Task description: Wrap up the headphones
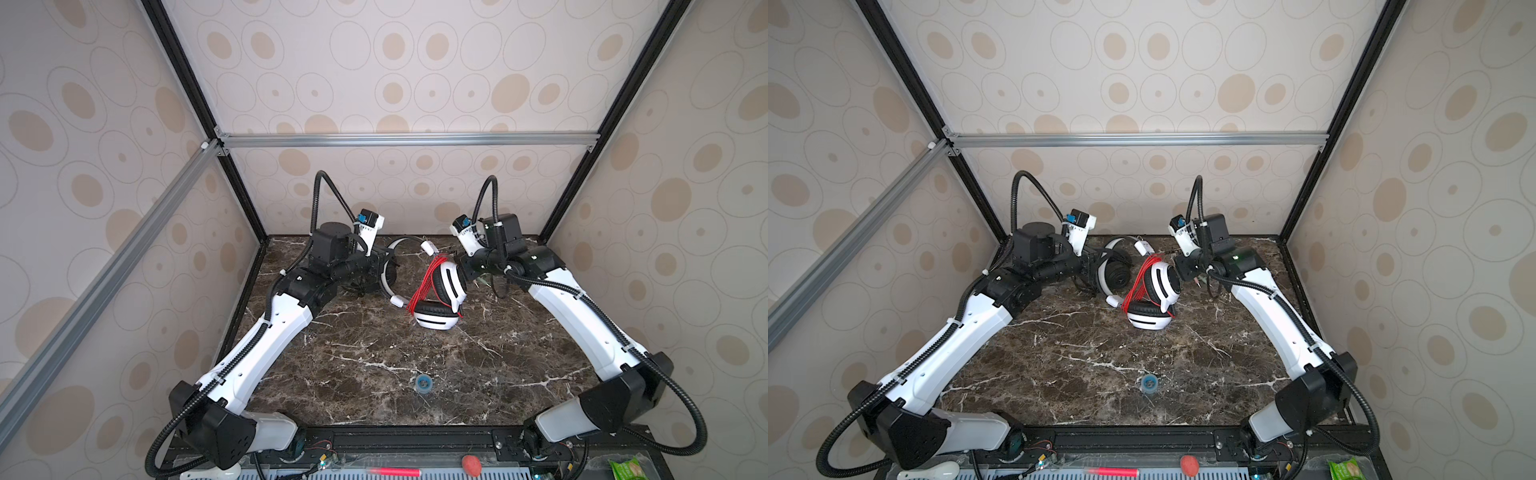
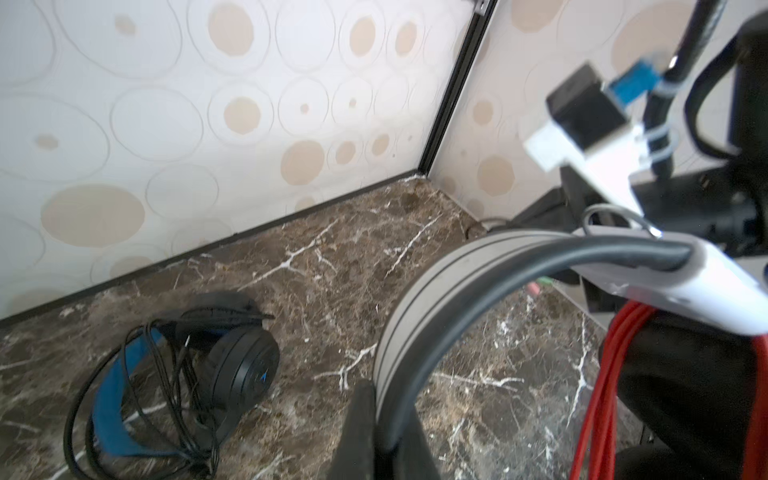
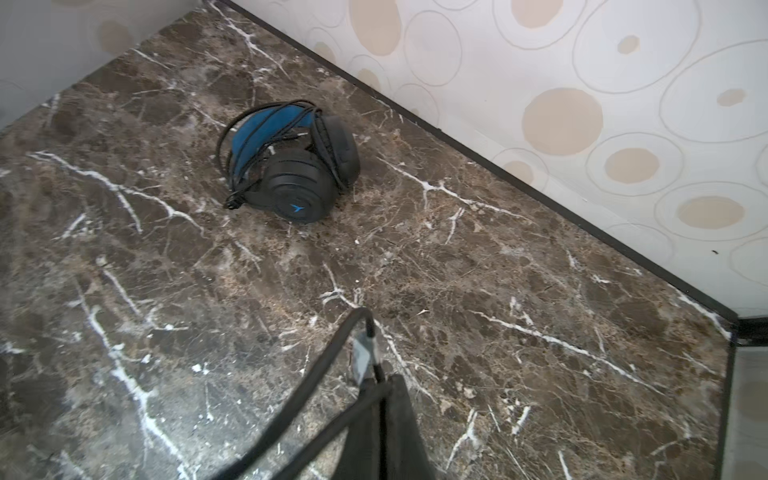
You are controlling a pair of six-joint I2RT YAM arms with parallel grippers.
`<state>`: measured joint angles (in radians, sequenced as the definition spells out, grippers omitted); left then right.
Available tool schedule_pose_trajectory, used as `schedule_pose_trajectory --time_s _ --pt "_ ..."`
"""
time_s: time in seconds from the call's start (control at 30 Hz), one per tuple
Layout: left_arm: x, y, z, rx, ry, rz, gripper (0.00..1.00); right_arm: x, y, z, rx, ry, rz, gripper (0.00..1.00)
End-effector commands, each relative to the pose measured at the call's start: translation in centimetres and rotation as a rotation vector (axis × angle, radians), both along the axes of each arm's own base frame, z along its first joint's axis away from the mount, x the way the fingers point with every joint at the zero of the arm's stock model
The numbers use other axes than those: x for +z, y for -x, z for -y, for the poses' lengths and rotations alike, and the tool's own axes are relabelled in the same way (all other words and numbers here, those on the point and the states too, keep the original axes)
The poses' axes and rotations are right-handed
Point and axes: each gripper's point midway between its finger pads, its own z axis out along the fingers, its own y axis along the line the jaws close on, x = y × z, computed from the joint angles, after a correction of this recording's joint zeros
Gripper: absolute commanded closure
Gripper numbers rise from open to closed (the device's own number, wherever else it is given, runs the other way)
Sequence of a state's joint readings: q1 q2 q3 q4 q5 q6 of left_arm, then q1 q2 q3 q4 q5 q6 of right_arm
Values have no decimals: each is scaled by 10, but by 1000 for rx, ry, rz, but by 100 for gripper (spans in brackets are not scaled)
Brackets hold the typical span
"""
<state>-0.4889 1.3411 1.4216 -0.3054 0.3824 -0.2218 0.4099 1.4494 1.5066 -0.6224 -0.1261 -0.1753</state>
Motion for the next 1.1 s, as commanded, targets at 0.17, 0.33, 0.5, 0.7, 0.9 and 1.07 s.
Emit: schedule_pose_trajectory --time_s 0.17,0.33,0.5,0.7,0.9,1.07 --pt "126 14 7 -76 243 176 100 43 13 -23 149 -268 215 100" --pt "154 14 3 -77 329 199 100 52 22 -29 197 -375 249 99" --pt "174 9 4 -72 364 206 100 56 28 -33 225 -444 250 86" --pt "176 6 3 -59 360 196 100 60 34 -31 221 -475 271 60" --pt "177 2 1 -51 371 189 100 59 39 -27 211 -474 268 54" --pt "176 0 -1 -43 370 186 100 58 46 -28 237 -472 250 49"
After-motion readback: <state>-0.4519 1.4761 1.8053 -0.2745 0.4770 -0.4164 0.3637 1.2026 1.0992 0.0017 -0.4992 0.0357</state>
